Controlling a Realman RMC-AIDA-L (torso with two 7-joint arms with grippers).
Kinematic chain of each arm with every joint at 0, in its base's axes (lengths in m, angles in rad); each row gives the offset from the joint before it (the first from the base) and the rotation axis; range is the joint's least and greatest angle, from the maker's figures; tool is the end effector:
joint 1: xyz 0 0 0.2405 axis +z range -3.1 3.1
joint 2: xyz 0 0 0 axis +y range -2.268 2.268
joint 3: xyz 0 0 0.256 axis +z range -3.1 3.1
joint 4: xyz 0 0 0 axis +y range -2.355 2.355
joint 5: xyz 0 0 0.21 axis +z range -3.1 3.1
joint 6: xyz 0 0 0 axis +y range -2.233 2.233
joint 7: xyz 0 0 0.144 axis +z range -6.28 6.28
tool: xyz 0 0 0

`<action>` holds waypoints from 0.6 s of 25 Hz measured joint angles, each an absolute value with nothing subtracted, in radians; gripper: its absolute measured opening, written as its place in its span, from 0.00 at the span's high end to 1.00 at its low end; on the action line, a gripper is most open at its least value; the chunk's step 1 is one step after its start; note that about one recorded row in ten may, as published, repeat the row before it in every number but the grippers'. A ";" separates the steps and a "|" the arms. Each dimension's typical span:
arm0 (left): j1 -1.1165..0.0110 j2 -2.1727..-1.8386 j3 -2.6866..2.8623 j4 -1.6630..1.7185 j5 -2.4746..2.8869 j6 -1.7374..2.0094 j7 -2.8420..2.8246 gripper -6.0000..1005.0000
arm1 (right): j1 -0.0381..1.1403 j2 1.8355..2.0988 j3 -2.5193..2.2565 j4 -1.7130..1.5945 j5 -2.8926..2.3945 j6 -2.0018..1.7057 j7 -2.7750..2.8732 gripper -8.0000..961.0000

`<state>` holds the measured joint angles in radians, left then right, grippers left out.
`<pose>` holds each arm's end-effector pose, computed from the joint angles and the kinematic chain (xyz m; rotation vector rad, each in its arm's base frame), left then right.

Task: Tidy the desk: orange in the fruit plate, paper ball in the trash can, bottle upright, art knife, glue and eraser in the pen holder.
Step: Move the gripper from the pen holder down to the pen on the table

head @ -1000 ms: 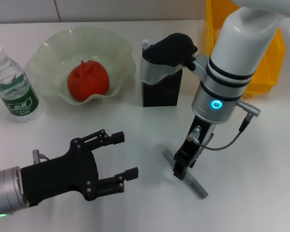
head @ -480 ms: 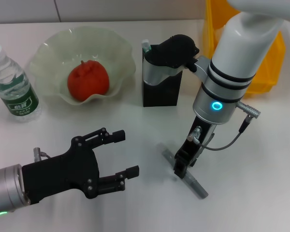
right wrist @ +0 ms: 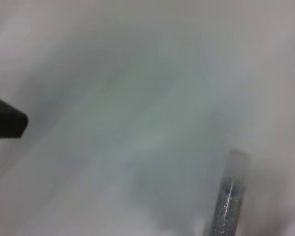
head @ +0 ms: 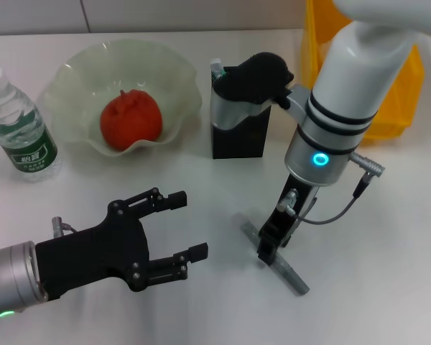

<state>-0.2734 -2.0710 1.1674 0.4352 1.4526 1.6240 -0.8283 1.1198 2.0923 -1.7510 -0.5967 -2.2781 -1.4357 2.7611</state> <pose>-0.2827 0.2337 -0.0474 -2.6806 -0.3025 -1.0103 0.1342 0.3504 -0.1082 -2.7280 1.1062 -0.9588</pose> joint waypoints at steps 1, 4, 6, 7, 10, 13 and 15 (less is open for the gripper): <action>-0.275 -2.071 1.167 0.433 1.453 1.623 -0.828 0.20 | 1.120 2.092 -1.766 -0.597 -2.268 -1.432 2.761 0.60; -0.278 -2.071 1.167 0.430 1.453 1.618 -0.828 0.20 | 1.126 2.092 -1.796 -0.598 -2.248 -1.429 2.761 0.60; -0.279 -2.071 1.167 0.430 1.453 1.615 -0.828 0.20 | 1.128 2.092 -1.802 -0.599 -2.246 -1.425 2.760 0.61; -0.280 -2.071 1.167 0.430 1.453 1.614 -0.828 0.20 | 1.129 2.092 -1.803 -0.599 -2.246 -1.423 2.760 0.61; -0.280 -2.071 1.167 0.429 1.453 1.614 -0.828 0.20 | 1.129 2.092 -1.804 -0.598 -2.245 -1.420 2.760 0.61; -0.280 -2.071 1.167 0.429 1.452 1.611 -0.828 0.20 | 1.129 2.092 -1.804 -0.598 -2.245 -1.420 2.759 0.63; -0.280 -2.071 1.167 0.429 1.450 1.610 -0.828 0.20 | 1.129 2.092 -1.805 -0.598 -2.245 -1.420 2.759 0.64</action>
<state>-0.2796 -2.0709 1.1673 0.4294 1.4497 1.6102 -0.8283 1.1294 2.0923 -1.8052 -0.5982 -2.2447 -1.4197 2.7587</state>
